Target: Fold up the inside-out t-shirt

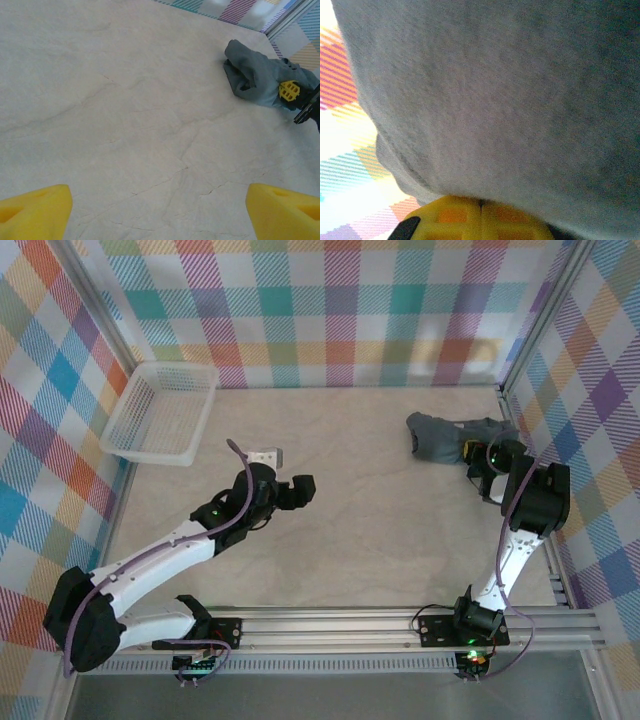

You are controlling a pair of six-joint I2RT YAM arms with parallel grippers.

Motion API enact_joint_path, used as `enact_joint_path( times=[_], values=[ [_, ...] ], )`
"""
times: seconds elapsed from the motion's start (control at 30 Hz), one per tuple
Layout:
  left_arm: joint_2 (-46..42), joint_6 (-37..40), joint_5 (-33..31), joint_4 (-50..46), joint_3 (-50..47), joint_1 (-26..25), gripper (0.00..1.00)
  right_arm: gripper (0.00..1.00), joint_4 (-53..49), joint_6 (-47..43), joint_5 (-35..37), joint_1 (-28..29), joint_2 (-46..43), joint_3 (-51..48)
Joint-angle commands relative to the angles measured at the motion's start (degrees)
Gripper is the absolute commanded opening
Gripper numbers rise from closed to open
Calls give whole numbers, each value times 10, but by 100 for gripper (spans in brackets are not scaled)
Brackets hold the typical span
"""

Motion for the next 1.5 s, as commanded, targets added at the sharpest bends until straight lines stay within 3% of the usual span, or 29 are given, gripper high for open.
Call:
enact_joint_path(
  times=[0.0, 0.27, 0.6, 0.77, 0.9, 1.1, 1.27, 1.4, 1.47],
  values=[
    [16, -3, -11, 6, 22, -1, 89, 0, -83, -7, 35, 10, 26, 46],
    [45, -2, -9, 13, 29, -1, 89, 0, -146, 14, 56, 27, 67, 153],
    [39, 0, -23, 9, 24, 0, 89, 0, -268, 4, 131, 57, 143, 339],
    [34, 3, -32, 5, 18, 3, 88, 0, -356, -18, 128, 58, 213, 502],
    [31, 7, -32, 3, 15, 7, 89, 1, -367, -43, 126, 58, 214, 527],
    [8, 7, -14, 26, -3, 9, 91, 30, -218, -50, 75, 57, 176, 402],
    [-8, 7, 1, 14, -4, 9, 91, 61, -26, -162, 43, 57, 89, 259],
    [-26, 8, -5, 19, -13, 9, 91, 79, 110, -220, 1, 53, 20, 144],
    [-34, 8, -7, 18, -16, 9, 91, 83, 190, -239, -18, 53, -1, 86]
  ],
)
